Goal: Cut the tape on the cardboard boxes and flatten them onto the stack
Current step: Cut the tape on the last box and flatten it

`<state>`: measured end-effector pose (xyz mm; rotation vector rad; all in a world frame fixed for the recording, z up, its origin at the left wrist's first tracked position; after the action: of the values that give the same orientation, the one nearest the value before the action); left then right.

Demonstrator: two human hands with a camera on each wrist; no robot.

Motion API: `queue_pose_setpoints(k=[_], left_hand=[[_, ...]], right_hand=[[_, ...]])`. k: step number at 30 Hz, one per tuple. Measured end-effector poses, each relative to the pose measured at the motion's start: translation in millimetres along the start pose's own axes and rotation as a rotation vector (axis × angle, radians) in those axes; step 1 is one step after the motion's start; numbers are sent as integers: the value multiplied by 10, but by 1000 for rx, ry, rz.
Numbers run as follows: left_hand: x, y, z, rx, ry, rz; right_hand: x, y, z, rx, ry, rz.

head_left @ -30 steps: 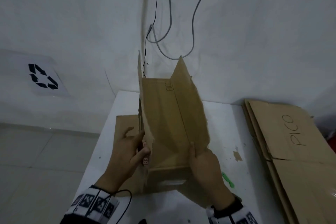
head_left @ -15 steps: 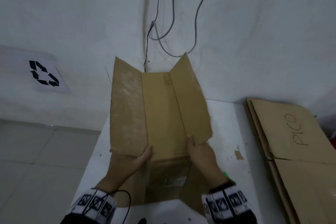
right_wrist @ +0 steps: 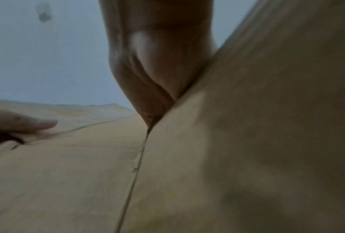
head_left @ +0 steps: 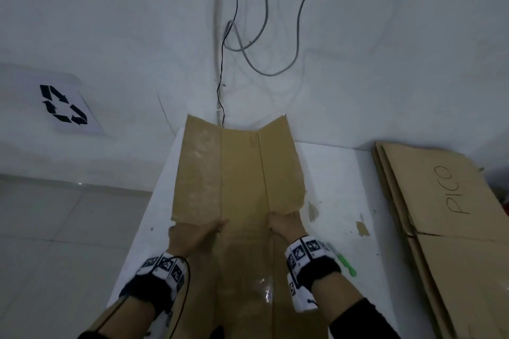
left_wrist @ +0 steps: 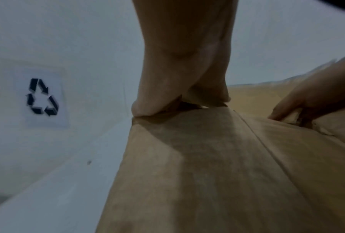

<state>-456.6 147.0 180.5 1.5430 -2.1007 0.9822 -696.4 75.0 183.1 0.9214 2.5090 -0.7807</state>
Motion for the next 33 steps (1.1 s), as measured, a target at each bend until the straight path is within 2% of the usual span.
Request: queue_pose_setpoints(k=[4,7,8,9,11,13,15,17,19,20,22,25,27,30,33], left_hand=[[-178,6,61,85,79,-266],[-294,24,139,109,86,-250],[-315,28,155,120,81,-230],[-340,27,187,132,74,-212],[-396,53,267,160,68,-206],[-412,71,326,183,69,-248],[-386,97,332,199,76,-291],[-422,106,325,320,43,-317],[-501,130,293,482,33,-327],[-530,159,256,547,51,-290],[-603,262,209,634,138,-87],[-685,602,163,512,385,445],[-840,930,47,357,553,726],[-1071,1249,-144,124,638,844],[-1147,1308,-143,57,577,909]], right_hand=[[273,-12,-122,170,261,-216],[412,-92,-145,234,289,-261],[446,-123,-176,274,257,-231],[483,-141,-162,319,150,-123],[539,-186,-178,385,-168,233],[683,-289,-208,550,-380,455],[824,-341,-179,635,-400,496],[969,-301,-63,651,-323,334],[1086,-189,23,686,-217,-9],[1132,-84,59,659,-203,-115],[1205,205,73,546,-282,-208],[1308,699,-16,481,-403,-472],[1398,1022,-74,380,-441,-549],[1507,1332,-168,250,-455,-620],[1478,1373,-214,234,-449,-703]])
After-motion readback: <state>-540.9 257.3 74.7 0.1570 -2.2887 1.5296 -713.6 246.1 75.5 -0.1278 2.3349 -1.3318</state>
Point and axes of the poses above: each hand's wrist, its own z-axis towards the middle knuckle, its own y-axis out of the palm, x = y × z, the point moved 6 cm from there along z, towards the middle knuckle, and after that the axes turned 15 degrees about -x, right-handed, at the moved point
